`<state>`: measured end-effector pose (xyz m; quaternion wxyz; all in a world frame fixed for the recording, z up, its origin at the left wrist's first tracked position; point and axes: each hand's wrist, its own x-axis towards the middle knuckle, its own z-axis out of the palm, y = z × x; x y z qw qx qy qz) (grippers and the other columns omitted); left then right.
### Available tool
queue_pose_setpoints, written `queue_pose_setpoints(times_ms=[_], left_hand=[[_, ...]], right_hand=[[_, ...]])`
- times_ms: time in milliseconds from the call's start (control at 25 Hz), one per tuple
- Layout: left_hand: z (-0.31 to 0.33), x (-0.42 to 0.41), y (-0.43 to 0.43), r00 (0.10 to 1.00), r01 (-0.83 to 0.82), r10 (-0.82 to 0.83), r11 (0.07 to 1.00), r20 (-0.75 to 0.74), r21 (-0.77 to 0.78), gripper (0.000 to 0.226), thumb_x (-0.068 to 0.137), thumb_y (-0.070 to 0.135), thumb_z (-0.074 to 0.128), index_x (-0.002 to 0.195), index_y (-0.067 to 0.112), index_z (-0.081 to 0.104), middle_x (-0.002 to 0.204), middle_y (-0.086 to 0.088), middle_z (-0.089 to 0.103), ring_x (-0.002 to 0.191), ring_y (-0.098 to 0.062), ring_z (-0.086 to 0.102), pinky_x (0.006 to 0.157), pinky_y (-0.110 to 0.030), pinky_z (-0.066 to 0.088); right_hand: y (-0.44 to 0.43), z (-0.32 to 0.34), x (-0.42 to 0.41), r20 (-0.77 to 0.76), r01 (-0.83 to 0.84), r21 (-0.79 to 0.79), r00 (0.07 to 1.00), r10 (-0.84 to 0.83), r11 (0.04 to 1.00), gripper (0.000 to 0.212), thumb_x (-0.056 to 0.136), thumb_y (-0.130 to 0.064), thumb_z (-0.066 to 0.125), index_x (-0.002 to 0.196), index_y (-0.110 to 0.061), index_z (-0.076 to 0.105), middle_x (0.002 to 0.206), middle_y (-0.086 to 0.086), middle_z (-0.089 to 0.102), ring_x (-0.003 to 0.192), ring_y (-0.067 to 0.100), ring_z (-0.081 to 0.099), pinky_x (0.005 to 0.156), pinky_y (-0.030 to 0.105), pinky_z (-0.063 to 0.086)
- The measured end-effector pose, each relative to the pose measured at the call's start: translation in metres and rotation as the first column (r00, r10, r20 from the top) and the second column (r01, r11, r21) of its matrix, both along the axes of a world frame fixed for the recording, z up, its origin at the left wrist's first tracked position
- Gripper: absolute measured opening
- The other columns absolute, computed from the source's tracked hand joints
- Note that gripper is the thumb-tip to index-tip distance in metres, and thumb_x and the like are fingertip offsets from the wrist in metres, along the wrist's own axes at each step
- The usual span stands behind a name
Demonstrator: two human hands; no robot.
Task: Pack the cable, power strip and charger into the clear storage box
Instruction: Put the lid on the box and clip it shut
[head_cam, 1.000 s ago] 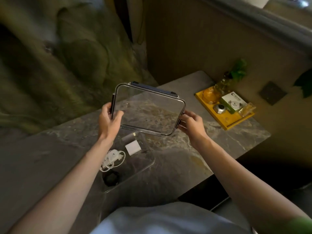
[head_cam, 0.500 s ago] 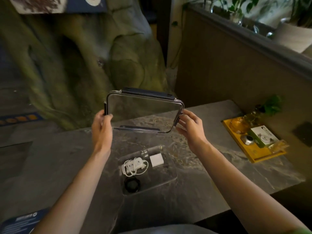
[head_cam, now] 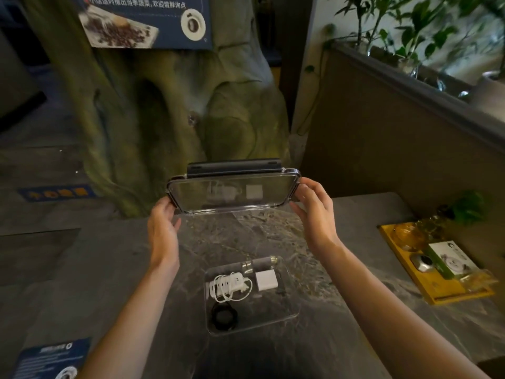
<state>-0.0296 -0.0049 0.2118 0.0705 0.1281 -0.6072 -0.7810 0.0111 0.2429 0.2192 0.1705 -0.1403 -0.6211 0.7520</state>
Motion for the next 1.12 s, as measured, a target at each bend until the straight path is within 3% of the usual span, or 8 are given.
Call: queue_pose_setpoints(times_ms=[160, 360, 480, 680, 760, 920, 1040, 1120], left_hand=[[-0.002, -0.004, -0.006, 1.000, -0.012, 0.010, 0.996, 0.022, 0.085, 0.046, 0.103, 0.037, 0.025, 0.139, 0.013, 0.042, 0.144, -0.006, 0.047, 0.130, -0.013, 0.044, 0.100, -0.032, 0.039], [-0.001, 0.003, -0.007, 0.999, -0.037, 0.033, 0.991, 0.034, 0.129, 0.034, 0.101, 0.040, 0.034, 0.128, 0.022, 0.047, 0.134, -0.003, 0.053, 0.124, -0.015, 0.050, 0.099, -0.038, 0.044], [-0.001, 0.004, -0.010, 0.998, -0.042, 0.035, 0.990, 0.049, 0.136, 0.025, 0.101, 0.037, 0.036, 0.117, 0.025, 0.052, 0.114, 0.006, 0.061, 0.106, -0.008, 0.057, 0.096, -0.040, 0.047], [-0.009, 0.001, -0.017, 0.997, -0.055, 0.046, 0.988, 0.070, 0.144, 0.010, 0.098, 0.024, 0.049, 0.093, 0.022, 0.058, 0.093, 0.004, 0.064, 0.083, -0.004, 0.063, 0.078, -0.031, 0.052], [-0.017, -0.002, -0.022, 0.997, -0.061, 0.056, 0.994, 0.049, 0.091, 0.007, 0.094, 0.018, 0.055, 0.089, 0.019, 0.059, 0.092, -0.001, 0.065, 0.076, -0.005, 0.066, 0.074, -0.027, 0.051], [-0.032, -0.008, -0.029, 1.000, -0.010, 0.011, 0.999, 0.006, -0.041, 0.020, 0.088, 0.004, 0.062, 0.107, 0.009, 0.064, 0.107, -0.018, 0.066, 0.096, -0.025, 0.063, 0.088, -0.033, 0.049], [-0.038, -0.008, -0.028, 1.000, 0.004, -0.003, 0.995, 0.016, -0.099, 0.032, 0.084, -0.010, 0.060, 0.111, 0.009, 0.058, 0.105, -0.013, 0.065, 0.088, -0.014, 0.063, 0.082, -0.022, 0.049], [-0.043, -0.007, -0.026, 0.999, 0.018, -0.013, 0.991, 0.041, -0.133, 0.039, 0.082, -0.016, 0.057, 0.112, 0.009, 0.055, 0.102, -0.009, 0.064, 0.087, -0.010, 0.063, 0.081, -0.023, 0.050]], right_hand=[[-0.003, -0.001, -0.001, -0.021, 0.013, -0.042, 1.000, -0.013, 0.999, 0.019, 0.099, -0.023, 0.047, 0.110, -0.018, 0.062, 0.118, 0.004, 0.065, 0.112, 0.014, 0.062, 0.102, 0.035, 0.048], [-0.004, -0.003, -0.001, -0.053, 0.043, -0.021, 0.998, -0.044, 0.999, 0.018, 0.100, -0.024, 0.046, 0.103, -0.012, 0.059, 0.107, -0.001, 0.061, 0.110, 0.011, 0.060, 0.106, 0.035, 0.043], [-0.006, -0.004, -0.002, -0.054, 0.054, -0.033, 0.997, -0.056, 0.998, 0.013, 0.100, -0.022, 0.047, 0.102, -0.012, 0.056, 0.102, -0.002, 0.059, 0.104, 0.012, 0.059, 0.105, 0.036, 0.044], [-0.004, -0.006, -0.003, -0.062, 0.040, -0.043, 0.997, -0.043, 0.998, 0.009, 0.093, -0.019, 0.054, 0.096, -0.022, 0.062, 0.097, -0.001, 0.060, 0.092, 0.015, 0.055, 0.091, 0.034, 0.047], [-0.003, -0.008, -0.004, -0.058, 0.056, -0.054, 0.997, -0.059, 0.997, 0.008, 0.091, -0.018, 0.056, 0.094, -0.021, 0.062, 0.097, 0.005, 0.062, 0.094, 0.022, 0.057, 0.089, 0.038, 0.048], [-0.001, -0.014, -0.004, -0.041, 0.079, -0.057, 0.996, -0.081, 0.995, 0.008, 0.093, -0.014, 0.058, 0.100, -0.011, 0.059, 0.102, 0.008, 0.070, 0.099, 0.028, 0.065, 0.091, 0.042, 0.051], [-0.002, -0.020, -0.003, -0.037, 0.094, -0.048, 0.995, -0.096, 0.994, 0.019, 0.090, -0.009, 0.063, 0.109, -0.007, 0.059, 0.106, 0.013, 0.069, 0.096, 0.021, 0.066, 0.091, 0.037, 0.052], [-0.001, -0.026, -0.002, -0.002, 0.097, 0.013, 0.995, -0.097, 0.995, 0.029, 0.088, -0.005, 0.065, 0.115, -0.009, 0.057, 0.109, 0.009, 0.067, 0.101, 0.018, 0.065, 0.091, 0.029, 0.053]])
